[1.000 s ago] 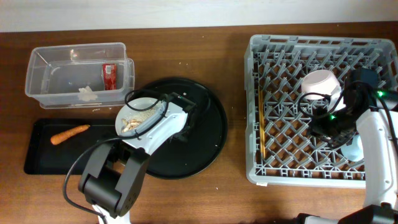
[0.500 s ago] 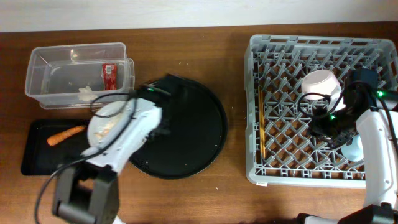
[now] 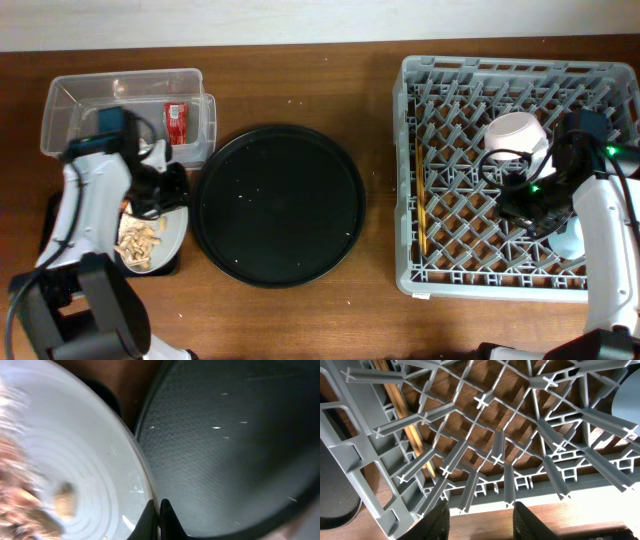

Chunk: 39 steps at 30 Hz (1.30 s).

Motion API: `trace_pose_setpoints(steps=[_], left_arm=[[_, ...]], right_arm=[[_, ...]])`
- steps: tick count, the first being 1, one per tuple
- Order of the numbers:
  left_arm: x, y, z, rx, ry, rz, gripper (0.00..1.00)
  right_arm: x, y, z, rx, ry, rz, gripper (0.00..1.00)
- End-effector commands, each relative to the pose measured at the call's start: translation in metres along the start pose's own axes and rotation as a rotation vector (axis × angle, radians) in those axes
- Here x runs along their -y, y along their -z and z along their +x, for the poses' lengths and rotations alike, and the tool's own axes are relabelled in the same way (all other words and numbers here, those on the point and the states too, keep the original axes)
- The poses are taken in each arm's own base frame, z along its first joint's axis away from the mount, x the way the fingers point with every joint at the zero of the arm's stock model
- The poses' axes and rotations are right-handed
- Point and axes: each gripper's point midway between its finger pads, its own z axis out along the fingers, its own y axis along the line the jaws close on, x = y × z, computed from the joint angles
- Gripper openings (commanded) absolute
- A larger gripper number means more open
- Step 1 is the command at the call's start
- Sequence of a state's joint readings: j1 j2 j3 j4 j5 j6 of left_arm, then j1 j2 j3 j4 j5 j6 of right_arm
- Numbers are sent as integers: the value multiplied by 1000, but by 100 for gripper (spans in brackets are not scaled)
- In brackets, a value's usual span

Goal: Sort waste into correct bins and load items into the dishwasher rack
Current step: 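Tilt the white plate over the black tray to dump shells and rice, then carry the emptied white plate right toward the dish rack with left gripper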

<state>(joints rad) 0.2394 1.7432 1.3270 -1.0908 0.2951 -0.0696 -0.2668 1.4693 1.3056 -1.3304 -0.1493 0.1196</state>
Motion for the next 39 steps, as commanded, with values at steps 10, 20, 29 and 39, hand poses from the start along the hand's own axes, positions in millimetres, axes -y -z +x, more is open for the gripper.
trace_pose_setpoints(steps=[10,20,29,39], left_arm=[[33,91,-28,259,-29,761,0],[13,123,-27,312,112,916,0],[-10,130,-29,361,167,905,0],[-39,113,-26,331,248,757,0]], right_arm=[[-1,1,1,7,8,-9,41],[-1,1,1,7,8,-9,41],[-1,1,1,7,11,-9,41],[-1,1,0,10,11,-9,41]])
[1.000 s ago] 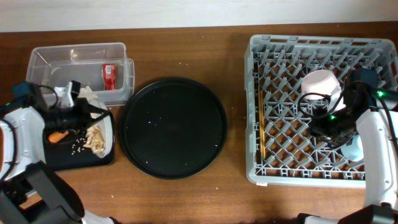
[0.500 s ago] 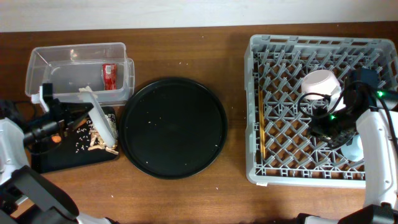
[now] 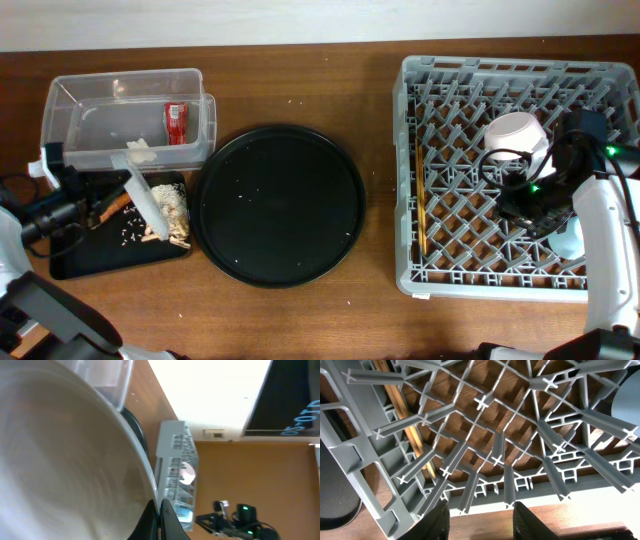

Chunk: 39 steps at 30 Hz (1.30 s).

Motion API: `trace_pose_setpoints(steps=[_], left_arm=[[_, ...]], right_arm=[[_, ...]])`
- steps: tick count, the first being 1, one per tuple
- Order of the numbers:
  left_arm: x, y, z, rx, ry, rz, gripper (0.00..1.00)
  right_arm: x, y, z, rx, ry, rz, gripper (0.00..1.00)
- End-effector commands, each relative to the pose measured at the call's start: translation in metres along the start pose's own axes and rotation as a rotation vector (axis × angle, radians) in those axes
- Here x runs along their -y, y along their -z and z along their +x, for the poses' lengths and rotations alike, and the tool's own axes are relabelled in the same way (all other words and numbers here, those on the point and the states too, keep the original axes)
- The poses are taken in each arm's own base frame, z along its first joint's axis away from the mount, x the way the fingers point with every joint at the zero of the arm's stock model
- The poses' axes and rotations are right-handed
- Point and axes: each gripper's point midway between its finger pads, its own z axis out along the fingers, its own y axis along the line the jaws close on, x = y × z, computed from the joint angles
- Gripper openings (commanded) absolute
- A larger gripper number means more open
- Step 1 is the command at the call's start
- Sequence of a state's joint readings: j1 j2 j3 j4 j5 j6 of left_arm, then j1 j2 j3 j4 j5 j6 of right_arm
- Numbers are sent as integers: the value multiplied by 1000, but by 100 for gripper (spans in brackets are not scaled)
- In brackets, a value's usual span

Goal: Sort waste into correct bins and load items into the dishwasher rack
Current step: 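Carry the emptied white plate right toward the dish rack with left gripper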

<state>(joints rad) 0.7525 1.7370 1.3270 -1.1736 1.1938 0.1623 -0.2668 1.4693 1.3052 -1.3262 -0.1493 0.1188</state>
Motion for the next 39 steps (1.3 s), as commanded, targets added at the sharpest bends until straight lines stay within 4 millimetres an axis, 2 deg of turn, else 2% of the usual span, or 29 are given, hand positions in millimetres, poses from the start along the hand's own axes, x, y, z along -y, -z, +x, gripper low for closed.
trace_pose_setpoints(steps=[1,2,6,10,12,16,18,19,23,26,27,28,30,33,34,37,39], left_arm=[[1,6,-1,9,-45,-40,0],[10,6,-1,16,-92,13,0],[12,4,0,10,-85,22,0],[30,2,7,1,-99,62,0],[48,-7,19,-31,-149,69,0],[85,-35,52,-144,-245,99,0],[100,-55,68,-207,-332,121,0],[110,-71,81,-257,-394,145,0],[145,-126,129,-416,-592,231,0],[162,-160,150,-450,-714,228,0],[176,-175,164,-461,-776,255,0],[185,-184,173,-463,-816,274,0],[211,-211,194,-432,-897,298,0],[242,-238,215,-348,-967,327,0],[256,-252,230,-325,-964,351,0],[264,-272,248,-321,-938,393,0],[267,-296,261,-333,-885,446,0]], right_arm=[[-1,1,1,7,10,-9,41],[-1,1,1,7,10,-9,41],[-1,1,1,6,10,-9,41],[-1,1,2,4,9,-8,41],[1,1,3,0,9,0,41],[24,3,6,-8,-20,135,40],[34,5,7,-4,-67,193,41],[38,5,8,-5,-86,216,41],[38,6,9,-10,-89,219,41],[39,6,10,-14,-89,220,41],[39,6,11,-16,-90,222,42],[42,6,12,-18,-91,241,42],[67,15,16,-5,-196,392,42],[77,19,18,9,-250,454,42],[77,19,18,12,-262,455,42],[81,19,18,23,-341,446,45],[86,18,18,18,-397,401,45]])
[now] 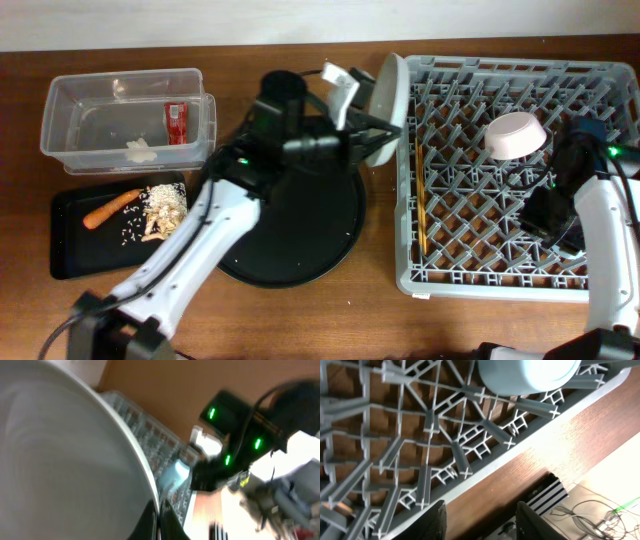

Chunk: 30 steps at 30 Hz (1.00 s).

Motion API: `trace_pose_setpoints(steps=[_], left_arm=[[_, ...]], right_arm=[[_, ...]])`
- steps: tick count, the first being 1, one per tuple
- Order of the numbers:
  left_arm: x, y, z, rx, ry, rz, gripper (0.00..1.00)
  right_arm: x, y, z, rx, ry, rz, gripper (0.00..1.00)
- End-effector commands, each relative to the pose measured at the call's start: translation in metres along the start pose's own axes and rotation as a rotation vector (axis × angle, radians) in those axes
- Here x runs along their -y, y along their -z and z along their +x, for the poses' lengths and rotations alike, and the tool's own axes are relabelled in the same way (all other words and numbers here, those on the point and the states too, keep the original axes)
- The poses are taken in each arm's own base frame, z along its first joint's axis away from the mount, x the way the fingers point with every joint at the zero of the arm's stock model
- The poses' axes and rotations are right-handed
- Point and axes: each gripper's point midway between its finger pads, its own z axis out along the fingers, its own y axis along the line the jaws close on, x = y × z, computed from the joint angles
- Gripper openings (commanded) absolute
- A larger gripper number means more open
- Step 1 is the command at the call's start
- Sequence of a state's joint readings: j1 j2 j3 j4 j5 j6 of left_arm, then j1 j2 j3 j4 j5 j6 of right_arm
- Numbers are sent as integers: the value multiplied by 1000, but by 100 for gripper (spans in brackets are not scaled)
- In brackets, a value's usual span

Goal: Sort waste into correct bins and load items into the dishwasher rack
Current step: 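Carry the emptied white plate right toward the dish rack with left gripper, then take the plate with the right gripper and stand it upright in the rack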

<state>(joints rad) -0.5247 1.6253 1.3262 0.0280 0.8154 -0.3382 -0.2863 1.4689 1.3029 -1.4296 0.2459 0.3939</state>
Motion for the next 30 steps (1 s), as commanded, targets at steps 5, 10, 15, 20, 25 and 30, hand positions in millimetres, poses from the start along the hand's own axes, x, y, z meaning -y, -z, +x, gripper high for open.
trace_pose_setpoints(steps=[5,10,15,20,25,30], left_arm=[[-11,-73,8,106,126,107,0],[-16,-101,16,170,192,121,0],[-14,-113,17,217,217,116,0],[-24,-126,28,232,251,53,0],[-35,-137,49,194,283,41,0],[-39,-139,57,165,303,25,0]], right_arm=[[21,-6,-3,-36,-134,-55,45],[20,-8,-4,-34,-135,-56,45],[16,-20,1,-55,-131,-60,45],[15,-22,2,-59,-130,-63,45],[15,-22,2,-59,-130,-63,45],[15,-22,2,-56,-130,-64,45]])
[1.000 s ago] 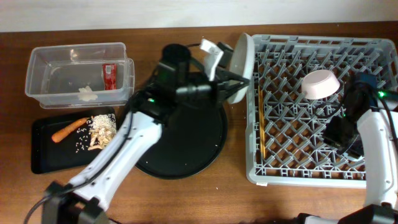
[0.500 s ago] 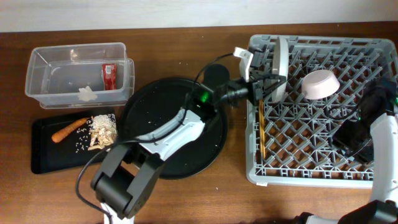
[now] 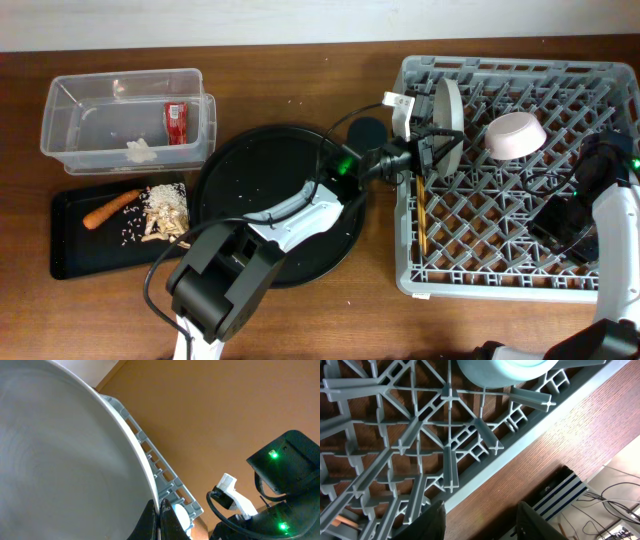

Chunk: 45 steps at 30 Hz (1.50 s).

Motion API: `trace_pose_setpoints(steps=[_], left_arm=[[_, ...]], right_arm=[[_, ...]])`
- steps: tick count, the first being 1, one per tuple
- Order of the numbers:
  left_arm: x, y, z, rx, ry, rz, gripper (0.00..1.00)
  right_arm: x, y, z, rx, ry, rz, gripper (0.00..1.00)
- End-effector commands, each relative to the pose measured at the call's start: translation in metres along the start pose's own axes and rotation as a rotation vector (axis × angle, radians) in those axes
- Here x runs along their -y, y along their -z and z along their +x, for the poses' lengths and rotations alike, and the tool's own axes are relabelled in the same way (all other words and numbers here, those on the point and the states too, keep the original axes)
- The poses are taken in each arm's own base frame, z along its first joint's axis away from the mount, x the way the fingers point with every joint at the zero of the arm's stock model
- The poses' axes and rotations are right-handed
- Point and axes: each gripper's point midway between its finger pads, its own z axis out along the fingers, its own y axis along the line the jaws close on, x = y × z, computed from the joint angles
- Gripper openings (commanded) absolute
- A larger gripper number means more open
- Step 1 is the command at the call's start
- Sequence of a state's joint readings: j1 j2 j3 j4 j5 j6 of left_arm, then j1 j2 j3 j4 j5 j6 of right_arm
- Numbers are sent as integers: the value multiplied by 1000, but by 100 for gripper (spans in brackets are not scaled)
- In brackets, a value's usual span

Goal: Sort waste into correct bins and load items into the dishwasher rack
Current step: 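Take the plate with the right gripper and stand it upright in the rack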

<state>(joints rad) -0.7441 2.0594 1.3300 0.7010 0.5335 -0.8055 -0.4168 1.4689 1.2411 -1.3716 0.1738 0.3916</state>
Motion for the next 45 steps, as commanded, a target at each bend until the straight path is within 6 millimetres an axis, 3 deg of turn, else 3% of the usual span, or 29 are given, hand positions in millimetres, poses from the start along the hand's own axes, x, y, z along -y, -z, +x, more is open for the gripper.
trace_pose_setpoints(steps=[1,4,6,11,13,14,15,18,22,24,25,26,28,30,32,37,40,42,45], left_arm=[[-13,-1,10,-40,39,-51,0],[-46,8,28,-110,121,-180,0],[-72,21,35,-151,182,-270,32],[-75,33,32,-204,172,-221,49],[-76,42,26,-226,161,-178,62],[-76,46,23,-235,169,-157,72],[-76,50,21,-247,158,-134,99],[-64,58,15,-275,104,-74,99],[-51,81,-1,-292,-52,-127,99],[-75,118,-4,-339,-131,-364,99],[-93,147,-6,-366,-142,-526,99],[-114,191,-13,-385,-120,-734,99],[-130,240,-19,-395,-84,-940,99],[-140,299,-27,-403,-38,-1142,99],[-144,356,-29,-410,52,-1280,99],[-149,456,-20,-388,314,-1439,99],[-142,494,-1,-383,496,-1502,99],[-132,514,16,-421,602,-1524,99],[-117,525,31,-446,661,-1533,99]], right_arm=[[1,0,2,1,-6,-6,45],[1,0,2,1,-6,-6,45],[0,0,2,1,-6,-6,45],[0,0,2,1,-6,-6,45],[0,0,1,2,-6,-7,45],[0,0,1,2,-6,-6,45],[0,0,1,2,-6,-7,45],[0,0,1,4,-6,-8,45],[0,0,1,5,-6,-7,45],[0,0,0,7,-7,-10,45],[-3,0,0,6,-7,-25,45],[-12,0,2,-4,32,-73,49],[-30,3,4,-11,124,-161,55],[-58,9,8,6,251,-259,59],[-100,20,16,46,433,-391,64],[-180,48,23,239,663,-514,79],[-181,45,34,231,741,-483,78],[-173,41,40,192,736,-452,60],[-166,38,46,165,736,-434,51]])
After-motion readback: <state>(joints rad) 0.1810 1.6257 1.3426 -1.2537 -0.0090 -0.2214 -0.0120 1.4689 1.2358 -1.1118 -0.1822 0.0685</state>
